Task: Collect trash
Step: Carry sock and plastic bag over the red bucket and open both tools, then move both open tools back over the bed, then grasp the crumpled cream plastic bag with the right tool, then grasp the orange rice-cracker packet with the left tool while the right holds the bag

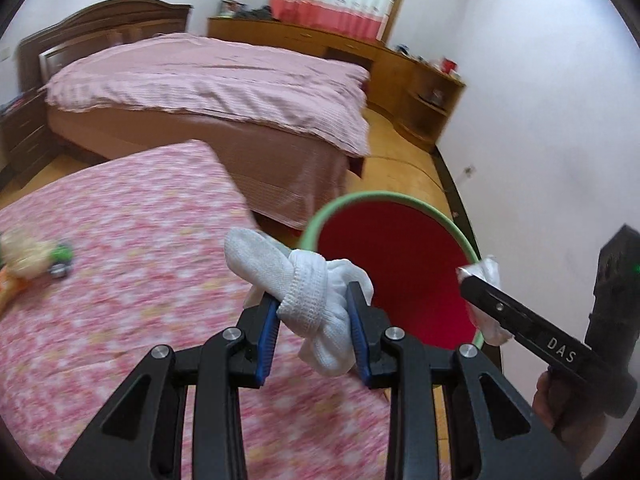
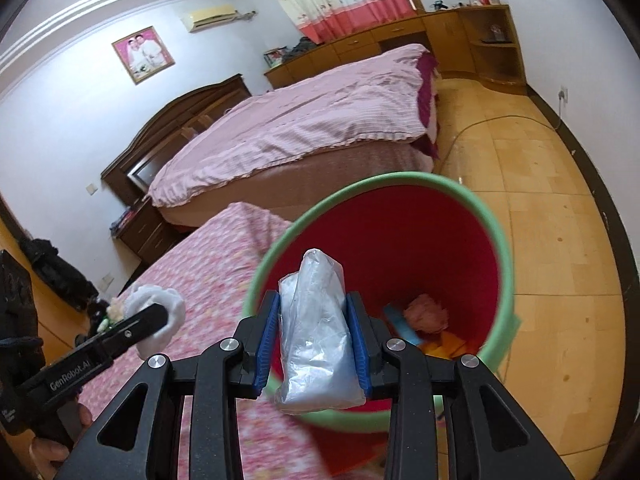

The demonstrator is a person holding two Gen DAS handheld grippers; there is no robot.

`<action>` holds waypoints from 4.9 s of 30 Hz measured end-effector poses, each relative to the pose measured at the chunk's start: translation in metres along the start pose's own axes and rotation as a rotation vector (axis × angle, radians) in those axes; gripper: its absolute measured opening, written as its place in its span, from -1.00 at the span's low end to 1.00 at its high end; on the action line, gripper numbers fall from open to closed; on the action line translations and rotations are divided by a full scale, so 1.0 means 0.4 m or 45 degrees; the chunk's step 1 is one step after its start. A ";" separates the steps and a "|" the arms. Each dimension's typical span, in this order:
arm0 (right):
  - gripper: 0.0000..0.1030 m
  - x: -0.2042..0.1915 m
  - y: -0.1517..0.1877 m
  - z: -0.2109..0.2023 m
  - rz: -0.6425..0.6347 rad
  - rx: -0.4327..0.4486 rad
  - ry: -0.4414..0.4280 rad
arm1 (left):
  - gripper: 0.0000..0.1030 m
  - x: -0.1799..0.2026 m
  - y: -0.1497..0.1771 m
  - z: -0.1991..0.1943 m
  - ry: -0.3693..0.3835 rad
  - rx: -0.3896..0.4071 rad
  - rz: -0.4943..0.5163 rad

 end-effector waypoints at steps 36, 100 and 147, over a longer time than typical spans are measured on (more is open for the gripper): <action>-0.02 0.036 -0.003 -0.023 0.060 -0.010 0.019 | -0.10 -0.013 0.022 -0.052 -0.037 0.020 0.000; 0.50 -1.001 0.258 0.412 -0.639 -0.230 -0.198 | -0.10 -0.927 0.149 -0.490 -0.607 0.319 -0.536; -0.64 -0.593 0.133 0.124 -0.274 -0.094 -0.276 | -0.07 -0.888 0.100 -0.326 -0.446 0.045 -0.570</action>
Point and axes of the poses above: each gripper's, at about its wrist camera, not at the fingertips, and z roughly the way its jaws point, x to its right, y to its underside, the point moved 8 cm from there along z, roughly the way its jaws point, and after that the axes turned 9 degrees about y, right-handed, at the moved point
